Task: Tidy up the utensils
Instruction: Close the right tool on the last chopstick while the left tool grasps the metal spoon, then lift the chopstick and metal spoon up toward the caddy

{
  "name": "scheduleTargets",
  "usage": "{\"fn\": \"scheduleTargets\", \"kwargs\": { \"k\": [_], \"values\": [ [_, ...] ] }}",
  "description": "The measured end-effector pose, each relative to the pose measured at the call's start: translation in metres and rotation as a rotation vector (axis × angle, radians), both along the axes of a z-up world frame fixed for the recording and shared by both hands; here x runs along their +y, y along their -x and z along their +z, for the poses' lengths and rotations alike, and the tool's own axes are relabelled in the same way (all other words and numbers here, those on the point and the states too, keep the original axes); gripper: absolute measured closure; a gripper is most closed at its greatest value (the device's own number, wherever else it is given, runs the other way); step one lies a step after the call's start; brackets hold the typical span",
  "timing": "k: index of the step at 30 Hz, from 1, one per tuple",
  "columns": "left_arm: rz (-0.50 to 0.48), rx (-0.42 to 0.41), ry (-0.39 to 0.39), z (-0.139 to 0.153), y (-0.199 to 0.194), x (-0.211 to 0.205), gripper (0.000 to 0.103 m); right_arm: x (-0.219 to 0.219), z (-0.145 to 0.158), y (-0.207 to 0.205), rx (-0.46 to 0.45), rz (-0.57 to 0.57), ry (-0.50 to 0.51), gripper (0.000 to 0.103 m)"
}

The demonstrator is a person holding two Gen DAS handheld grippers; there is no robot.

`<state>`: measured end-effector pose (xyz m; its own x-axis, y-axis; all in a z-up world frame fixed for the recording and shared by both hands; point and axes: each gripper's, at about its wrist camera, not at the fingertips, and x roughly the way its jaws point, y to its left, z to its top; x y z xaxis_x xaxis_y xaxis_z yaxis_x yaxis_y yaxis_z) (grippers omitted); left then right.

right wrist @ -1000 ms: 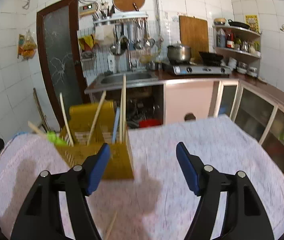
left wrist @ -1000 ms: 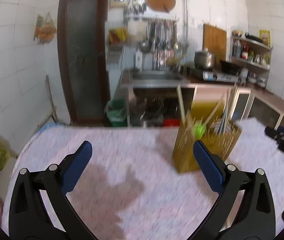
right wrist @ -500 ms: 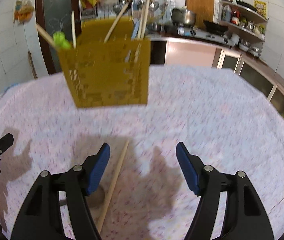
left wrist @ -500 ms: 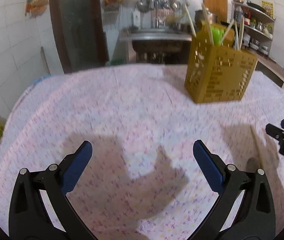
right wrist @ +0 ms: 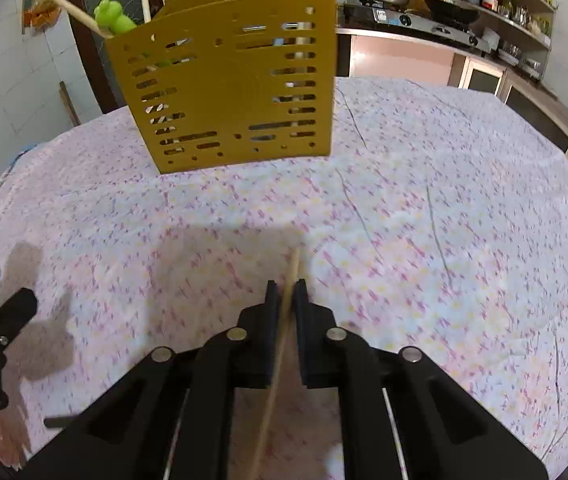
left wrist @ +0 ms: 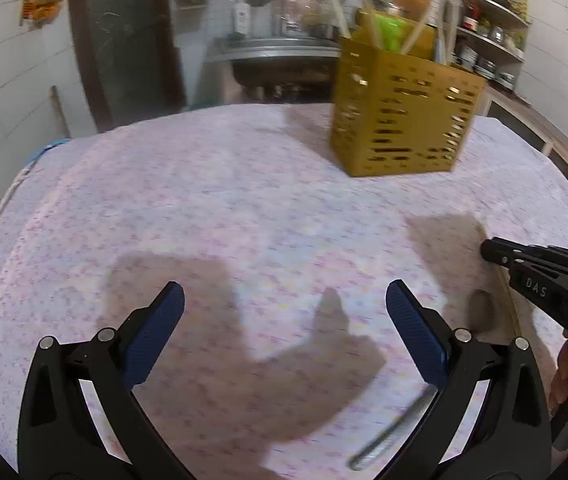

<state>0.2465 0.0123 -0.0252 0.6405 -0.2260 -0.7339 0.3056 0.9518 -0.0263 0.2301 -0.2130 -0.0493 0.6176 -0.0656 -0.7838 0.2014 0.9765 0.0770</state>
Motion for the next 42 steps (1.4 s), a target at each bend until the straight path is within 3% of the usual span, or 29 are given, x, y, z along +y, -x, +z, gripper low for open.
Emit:
{"fn": "scheduleTargets", "kwargs": {
  "k": [3,12,14,16,21,24,28,36,42],
  "values": [
    [-0.07,0.025,0.007,0.0,0.008,-0.017,0.005,-0.016,0.001,0.015,0.0,-0.006,0.006,0.097],
    [-0.299,0.02,-0.099,-0.009,0.043,-0.092,0.006,-0.077,-0.002,0.054,0.009,-0.068,-0.017,0.097],
    [-0.338,0.054,-0.113,-0.014,0.045,-0.105,0.015,-0.083,-0.003,0.058,0.005,-0.066,-0.029,0.097],
    [-0.374,0.087,-0.131,-0.021,0.046,-0.119,0.031,-0.084,-0.005,0.059,0.001,-0.055,-0.032,0.097],
    [-0.388,0.127,-0.119,-0.027,0.035,-0.132,0.051,-0.084,-0.006,0.058,0.0,-0.023,-0.031,0.097],
    [-0.373,0.14,-0.121,-0.026,0.027,-0.133,0.067,-0.084,-0.005,0.058,-0.002,-0.005,-0.033,0.097],
    [-0.31,0.166,-0.108,-0.023,0.013,-0.126,0.067,-0.084,-0.006,0.058,-0.008,0.007,-0.049,0.097],
    [-0.062,0.19,-0.09,-0.023,-0.009,-0.103,0.067,-0.066,-0.001,0.038,-0.019,0.05,-0.077,0.097],
    [0.009,0.207,-0.111,-0.021,-0.022,-0.099,0.067,-0.054,0.004,0.016,-0.024,0.069,-0.069,0.097]
  ]
}}
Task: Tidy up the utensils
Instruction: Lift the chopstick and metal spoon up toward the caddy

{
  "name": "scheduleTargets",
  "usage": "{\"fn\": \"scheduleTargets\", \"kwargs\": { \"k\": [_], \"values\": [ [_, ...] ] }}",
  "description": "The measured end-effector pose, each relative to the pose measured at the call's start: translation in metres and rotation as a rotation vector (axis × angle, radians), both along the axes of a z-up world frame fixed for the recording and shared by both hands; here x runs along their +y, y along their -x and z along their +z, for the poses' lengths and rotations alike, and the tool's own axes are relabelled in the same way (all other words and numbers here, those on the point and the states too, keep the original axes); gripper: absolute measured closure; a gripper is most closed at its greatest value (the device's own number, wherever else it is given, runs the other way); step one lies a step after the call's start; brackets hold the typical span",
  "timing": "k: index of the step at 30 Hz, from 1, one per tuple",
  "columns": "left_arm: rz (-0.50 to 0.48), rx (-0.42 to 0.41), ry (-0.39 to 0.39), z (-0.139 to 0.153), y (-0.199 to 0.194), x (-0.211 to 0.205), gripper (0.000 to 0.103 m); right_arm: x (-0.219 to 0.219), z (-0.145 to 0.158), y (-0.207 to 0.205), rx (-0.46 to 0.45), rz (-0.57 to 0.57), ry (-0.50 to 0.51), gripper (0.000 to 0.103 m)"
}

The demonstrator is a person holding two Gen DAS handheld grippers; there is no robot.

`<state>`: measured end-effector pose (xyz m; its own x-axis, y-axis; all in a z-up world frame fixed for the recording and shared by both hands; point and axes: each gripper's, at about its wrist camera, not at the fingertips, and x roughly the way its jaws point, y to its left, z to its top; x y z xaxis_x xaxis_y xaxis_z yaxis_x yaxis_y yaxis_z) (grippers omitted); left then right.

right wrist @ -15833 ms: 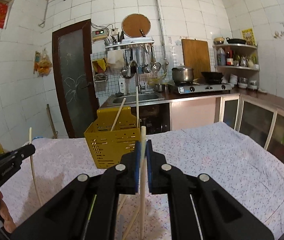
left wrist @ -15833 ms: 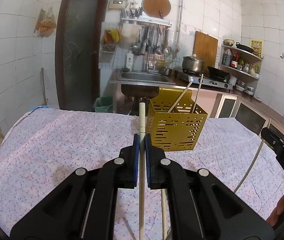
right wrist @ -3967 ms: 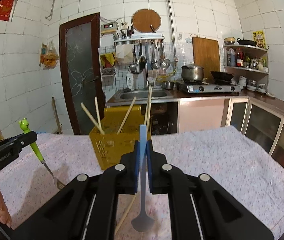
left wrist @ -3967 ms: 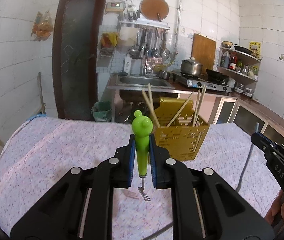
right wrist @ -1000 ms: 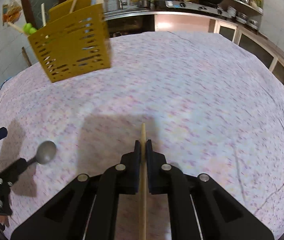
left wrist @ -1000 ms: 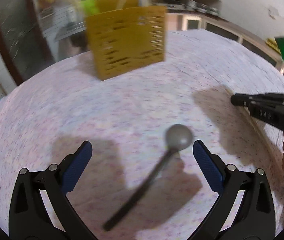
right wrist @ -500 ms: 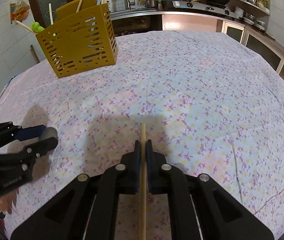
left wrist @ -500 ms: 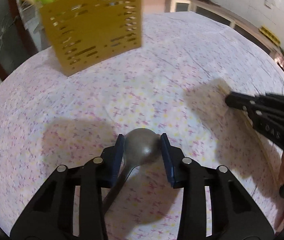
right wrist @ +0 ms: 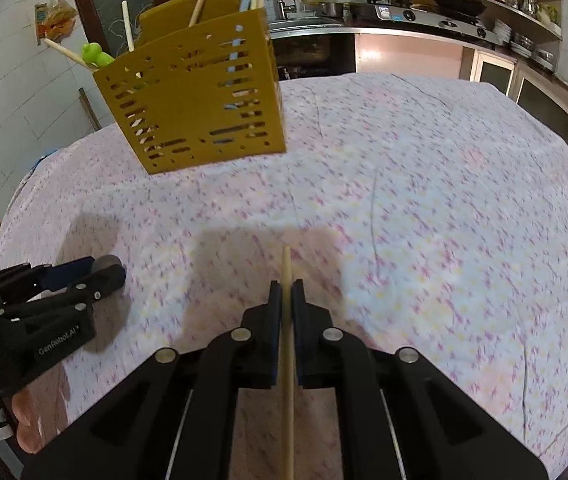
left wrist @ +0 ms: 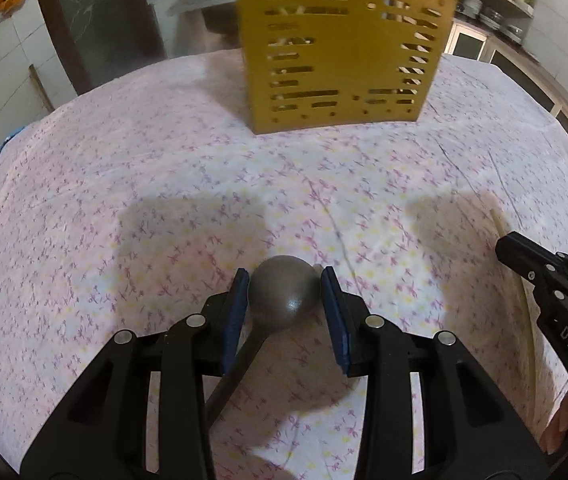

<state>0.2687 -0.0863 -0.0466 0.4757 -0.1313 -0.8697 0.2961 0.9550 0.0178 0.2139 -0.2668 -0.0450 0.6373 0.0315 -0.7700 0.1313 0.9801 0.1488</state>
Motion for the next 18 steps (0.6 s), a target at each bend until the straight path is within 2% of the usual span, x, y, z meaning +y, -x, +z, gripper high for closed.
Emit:
{"fn": "scheduleTargets", "kwargs": {
  "k": [3,6,8,9,10,12,14,18],
  "values": [
    [-0.004,0.013,-0.031,0.0,-0.005,0.0,0.057,-0.002,0.0,-0.005,0.011,-0.004,0.013,0.096],
    [-0.028,0.017,-0.053,0.0,-0.009,-0.001,0.056,-0.006,-0.003,-0.007,0.028,-0.007,0.009,0.095],
    [-0.051,0.024,-0.06,0.001,-0.01,-0.001,0.058,-0.007,-0.005,-0.009,0.036,-0.004,-0.004,0.093],
    [-0.062,0.03,-0.054,0.001,-0.012,-0.002,0.066,-0.006,-0.007,-0.01,0.047,-0.006,-0.001,0.093],
    [-0.076,0.037,-0.049,0.002,-0.013,-0.003,0.068,-0.004,-0.007,-0.01,0.045,-0.003,0.014,0.093],
    [-0.079,0.044,-0.055,0.003,-0.016,-0.005,0.068,-0.001,-0.007,-0.013,0.05,0.004,0.042,0.094],
    [-0.076,0.047,-0.05,0.006,-0.017,-0.005,0.068,-0.001,-0.005,-0.014,0.05,0.004,0.029,0.097],
    [-0.046,0.003,0.021,0.023,-0.012,0.006,0.068,-0.003,0.003,-0.006,0.007,-0.008,0.001,0.097]
  ]
}}
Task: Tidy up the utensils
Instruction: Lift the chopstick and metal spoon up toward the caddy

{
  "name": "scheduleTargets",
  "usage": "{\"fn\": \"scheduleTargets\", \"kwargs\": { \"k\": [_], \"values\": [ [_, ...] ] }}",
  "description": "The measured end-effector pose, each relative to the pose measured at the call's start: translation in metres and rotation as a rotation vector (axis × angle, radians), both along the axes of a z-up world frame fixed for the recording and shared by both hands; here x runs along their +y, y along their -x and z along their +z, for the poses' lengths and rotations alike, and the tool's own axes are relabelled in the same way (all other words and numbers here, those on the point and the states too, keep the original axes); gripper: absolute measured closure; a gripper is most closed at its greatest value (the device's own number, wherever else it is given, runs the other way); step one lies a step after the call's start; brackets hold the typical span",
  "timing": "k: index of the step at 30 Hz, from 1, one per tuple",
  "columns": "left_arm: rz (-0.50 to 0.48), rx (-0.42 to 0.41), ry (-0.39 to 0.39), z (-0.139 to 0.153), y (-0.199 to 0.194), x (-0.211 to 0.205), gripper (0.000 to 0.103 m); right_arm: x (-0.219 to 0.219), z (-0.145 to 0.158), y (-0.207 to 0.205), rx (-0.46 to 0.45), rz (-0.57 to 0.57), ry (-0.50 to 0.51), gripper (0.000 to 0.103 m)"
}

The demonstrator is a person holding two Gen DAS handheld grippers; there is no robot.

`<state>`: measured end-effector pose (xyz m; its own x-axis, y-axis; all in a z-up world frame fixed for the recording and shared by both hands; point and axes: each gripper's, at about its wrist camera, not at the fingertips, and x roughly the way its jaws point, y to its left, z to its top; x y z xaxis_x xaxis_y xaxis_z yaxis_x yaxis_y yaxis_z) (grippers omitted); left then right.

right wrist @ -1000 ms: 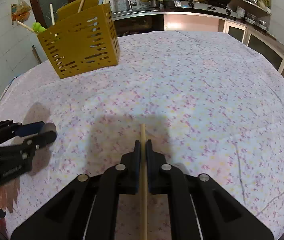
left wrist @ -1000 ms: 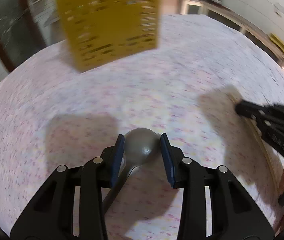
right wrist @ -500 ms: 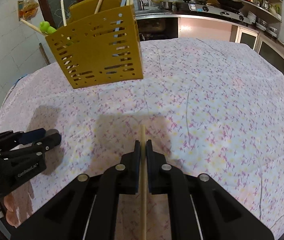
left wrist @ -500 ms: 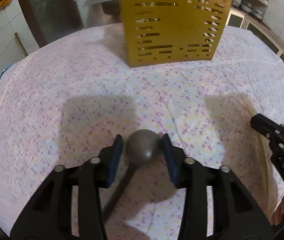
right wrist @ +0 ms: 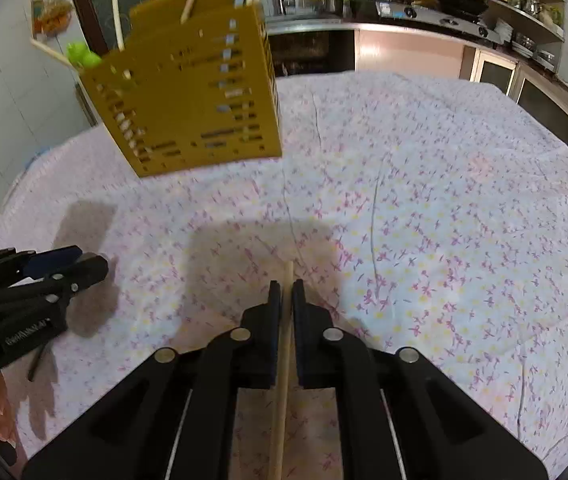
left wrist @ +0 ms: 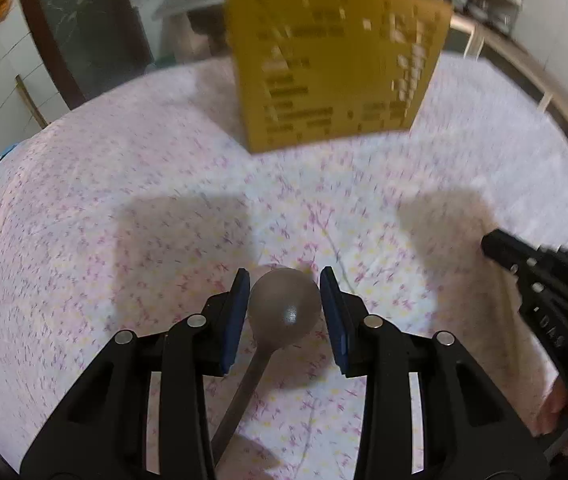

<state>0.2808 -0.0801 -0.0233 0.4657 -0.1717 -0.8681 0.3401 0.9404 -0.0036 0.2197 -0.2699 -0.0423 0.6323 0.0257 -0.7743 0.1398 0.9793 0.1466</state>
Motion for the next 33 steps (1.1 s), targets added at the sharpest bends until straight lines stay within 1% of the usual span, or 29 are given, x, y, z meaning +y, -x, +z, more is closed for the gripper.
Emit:
{"fn": "scheduleTargets", "kwargs": {
  "k": [2,6,8,10,12,13,16,17,18,19,20,21,22,23,24,25,26,27,28,30,31,32,33],
  "values": [
    [0.039,-0.044,0.054,0.015,0.006,0.01,0.068,0.0,0.007,0.007,-0.039,-0.005,-0.009,0.097],
    [0.095,-0.129,0.165,0.041,0.021,0.026,0.068,0.002,0.028,0.029,-0.151,-0.016,-0.019,0.099],
    [0.123,-0.192,0.198,0.054,0.032,0.037,0.068,0.002,0.039,0.039,-0.213,-0.02,-0.026,0.099],
    [0.143,-0.239,0.231,0.066,0.041,0.047,0.068,0.001,0.052,0.05,-0.277,-0.029,-0.028,0.099],
    [0.16,-0.268,0.27,0.074,0.05,0.055,0.068,0.002,0.064,0.059,-0.336,-0.034,-0.023,0.099],
    [0.162,-0.276,0.284,0.076,0.055,0.059,0.068,0.001,0.066,0.059,-0.341,-0.031,-0.02,0.099],
    [0.175,-0.295,0.299,0.081,0.065,0.069,0.068,0.003,0.064,0.049,-0.283,0.007,-0.001,0.097],
    [0.184,-0.298,0.303,0.082,0.067,0.072,0.068,0.003,0.061,0.043,-0.262,0.004,0.022,0.097],
    [0.189,-0.299,0.306,0.083,0.066,0.075,0.068,0.003,0.057,0.039,-0.239,-0.001,0.045,0.085],
    [0.197,-0.297,0.305,0.084,0.065,0.078,0.068,0.003,0.052,0.034,-0.211,0.0,0.053,0.07],
    [0.201,-0.292,0.3,0.083,0.062,0.079,0.068,0.002,0.047,0.03,-0.186,-0.001,0.053,0.044],
    [0.209,-0.288,0.296,0.081,0.06,0.08,0.068,0.002,0.039,0.025,-0.158,-0.003,0.05,0.044],
    [0.219,-0.283,0.295,0.079,0.057,0.083,0.068,0.002,0.033,0.022,-0.135,-0.004,0.059,0.044],
    [0.224,-0.278,0.296,0.078,0.056,0.085,0.068,0.003,0.026,0.017,-0.107,-0.003,0.079,0.047],
    [0.227,-0.268,0.3,0.075,0.053,0.088,0.068,0.004,0.021,0.015,-0.087,-0.002,0.09,0.054],
    [0.231,-0.257,0.304,0.074,0.05,0.09,0.068,0.005,0.014,0.009,-0.056,0.002,0.096,0.058],
    [0.236,-0.245,0.307,0.074,0.045,0.092,0.068,0.005,0.007,0.004,-0.02,0.009,0.097,0.067],
    [0.239,-0.238,0.307,0.073,0.043,0.094,0.068,0.005,0.003,0.002,0.0,0.008,0.098,0.072],
    [0.242,-0.234,0.305,0.073,0.04,0.095,0.068,0.005,-0.001,-0.001,0.018,0.006,0.098,0.074],
    [0.242,-0.233,0.299,0.073,0.036,0.097,0.068,0.008,-0.007,-0.006,0.038,0.014,0.099,0.089],
    [0.244,-0.233,0.299,0.073,0.035,0.098,0.068,0.01,-0.008,-0.008,0.042,0.016,0.109,0.091],
    [0.242,-0.23,0.302,0.073,0.034,0.099,0.068,0.011,-0.008,-0.009,0.039,0.013,0.116,0.097],
    [0.242,-0.228,0.304,0.073,0.033,0.099,0.068,0.01,-0.008,-0.01,0.041,0.011,0.111,0.097]
  ]
}}
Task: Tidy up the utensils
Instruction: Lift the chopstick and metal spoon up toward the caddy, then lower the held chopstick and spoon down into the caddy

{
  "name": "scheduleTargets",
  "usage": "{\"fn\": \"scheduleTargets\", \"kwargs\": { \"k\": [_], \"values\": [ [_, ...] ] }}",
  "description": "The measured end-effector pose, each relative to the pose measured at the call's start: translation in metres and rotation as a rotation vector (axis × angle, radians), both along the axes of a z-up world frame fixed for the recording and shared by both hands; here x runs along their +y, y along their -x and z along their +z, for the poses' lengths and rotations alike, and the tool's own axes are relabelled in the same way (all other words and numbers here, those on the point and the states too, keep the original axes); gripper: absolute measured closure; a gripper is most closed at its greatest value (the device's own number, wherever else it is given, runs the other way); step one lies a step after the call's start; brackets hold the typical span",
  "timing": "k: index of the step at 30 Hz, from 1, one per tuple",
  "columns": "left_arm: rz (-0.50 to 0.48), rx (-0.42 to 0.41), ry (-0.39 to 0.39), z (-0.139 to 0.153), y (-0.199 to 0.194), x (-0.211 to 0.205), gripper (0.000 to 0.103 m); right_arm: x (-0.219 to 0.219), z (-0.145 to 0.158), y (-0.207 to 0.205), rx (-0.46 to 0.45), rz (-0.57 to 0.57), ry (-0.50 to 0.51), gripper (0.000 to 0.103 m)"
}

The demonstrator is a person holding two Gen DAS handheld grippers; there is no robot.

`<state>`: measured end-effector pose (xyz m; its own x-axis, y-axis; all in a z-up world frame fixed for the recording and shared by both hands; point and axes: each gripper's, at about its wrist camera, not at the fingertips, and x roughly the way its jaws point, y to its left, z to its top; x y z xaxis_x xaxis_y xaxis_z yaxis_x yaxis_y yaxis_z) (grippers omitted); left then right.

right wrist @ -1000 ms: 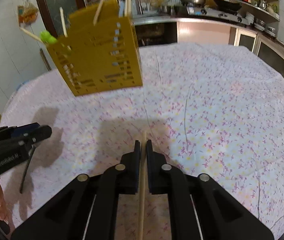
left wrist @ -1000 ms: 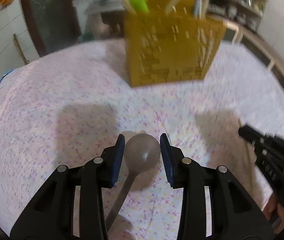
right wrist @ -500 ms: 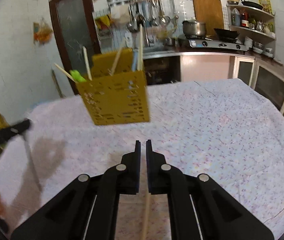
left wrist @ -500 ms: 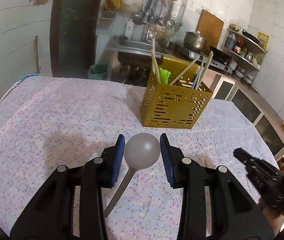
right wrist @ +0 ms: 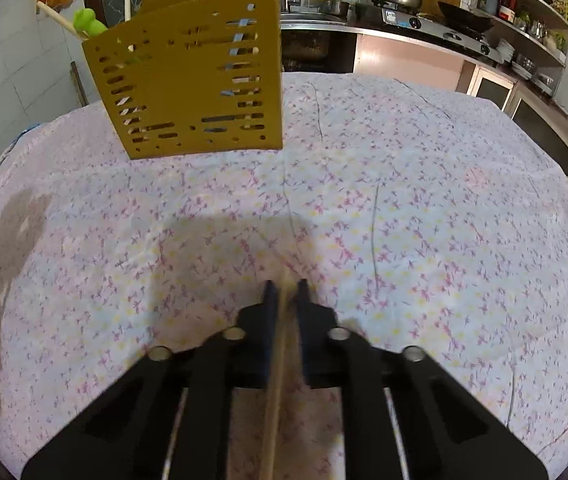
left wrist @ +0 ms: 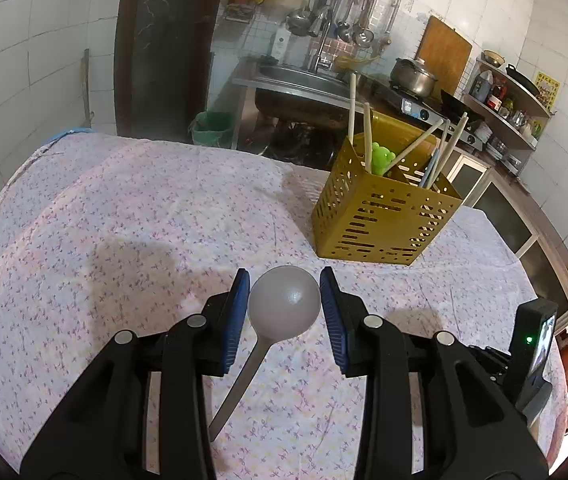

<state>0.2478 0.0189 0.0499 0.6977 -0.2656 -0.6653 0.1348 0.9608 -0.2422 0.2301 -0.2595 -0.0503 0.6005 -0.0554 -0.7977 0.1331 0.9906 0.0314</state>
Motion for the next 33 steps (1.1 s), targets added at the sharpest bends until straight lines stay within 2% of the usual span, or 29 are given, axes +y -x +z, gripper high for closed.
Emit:
{"fn": "scheduleTargets", "kwargs": {
  "k": [5,10,16,20,24,29,33],
  "values": [
    [-0.001,-0.034,0.001,0.006,0.007,0.001,0.068,-0.007,0.014,0.01,-0.067,-0.025,-0.06,0.097],
    [0.001,-0.092,0.005,0.017,0.018,-0.003,0.068,-0.011,0.053,0.044,-0.255,-0.035,-0.1,0.097],
    [-0.006,-0.175,0.008,0.031,0.037,-0.011,0.068,-0.018,0.096,0.08,-0.491,-0.064,-0.096,0.097],
    [-0.022,-0.212,0.046,0.037,0.049,-0.012,0.068,-0.015,0.109,0.097,-0.587,-0.076,-0.066,0.097],
    [-0.032,-0.238,0.049,0.036,0.056,-0.014,0.068,-0.007,0.112,0.103,-0.645,-0.08,-0.043,0.097],
    [-0.036,-0.246,0.068,0.032,0.059,-0.015,0.068,-0.002,0.111,0.11,-0.674,-0.062,-0.023,0.097],
    [-0.06,-0.276,0.087,0.038,0.063,-0.019,0.068,-0.004,0.123,0.119,-0.714,-0.049,-0.009,0.097]
  ]
}}
